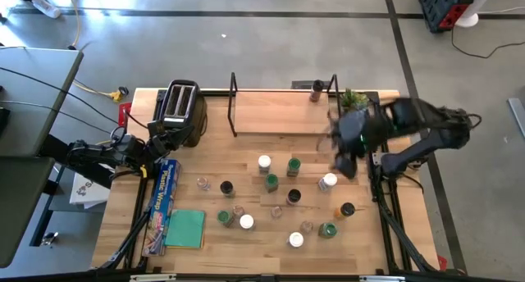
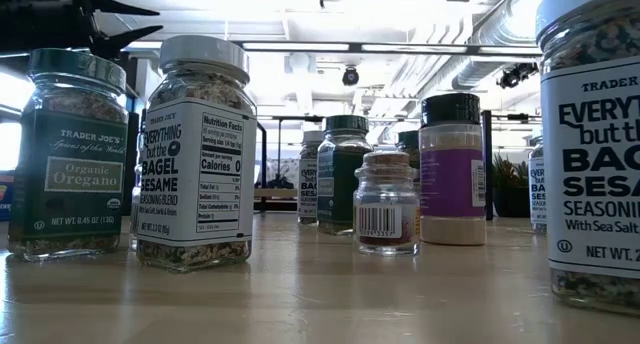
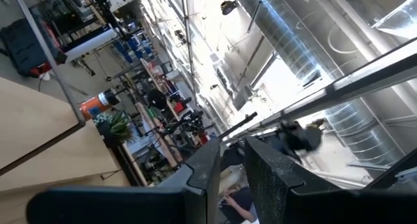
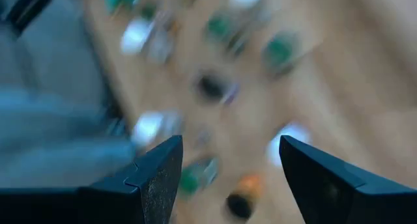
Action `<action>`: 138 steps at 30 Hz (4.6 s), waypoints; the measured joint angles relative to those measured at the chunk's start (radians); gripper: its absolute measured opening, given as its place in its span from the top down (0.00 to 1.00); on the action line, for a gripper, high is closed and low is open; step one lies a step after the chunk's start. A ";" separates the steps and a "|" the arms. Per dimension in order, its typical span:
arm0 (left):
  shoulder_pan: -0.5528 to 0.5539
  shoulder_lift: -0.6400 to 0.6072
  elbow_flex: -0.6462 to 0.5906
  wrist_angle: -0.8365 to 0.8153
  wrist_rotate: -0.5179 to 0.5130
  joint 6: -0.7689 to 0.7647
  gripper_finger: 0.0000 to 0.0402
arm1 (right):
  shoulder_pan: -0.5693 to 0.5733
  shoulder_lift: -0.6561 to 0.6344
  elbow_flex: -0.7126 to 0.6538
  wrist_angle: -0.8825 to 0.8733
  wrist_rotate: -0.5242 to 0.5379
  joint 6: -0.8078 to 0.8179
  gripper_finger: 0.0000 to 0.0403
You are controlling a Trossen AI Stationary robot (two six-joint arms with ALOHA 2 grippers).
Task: Shelf spices
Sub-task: Put the right black spice bottle on the shelf and align with the other black spice bottle
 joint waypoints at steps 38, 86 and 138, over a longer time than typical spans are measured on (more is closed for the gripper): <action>0.000 0.000 0.000 -0.018 0.091 -0.072 0.84 | 0.397 0.038 -0.799 0.411 -0.093 0.022 0.22; 0.000 0.000 0.000 -0.018 0.054 -0.072 0.84 | -0.666 0.535 0.341 -0.106 0.106 -0.559 0.51; 0.000 0.000 0.000 -0.018 0.052 -0.072 0.84 | -0.911 0.609 0.016 0.131 0.254 -0.770 0.37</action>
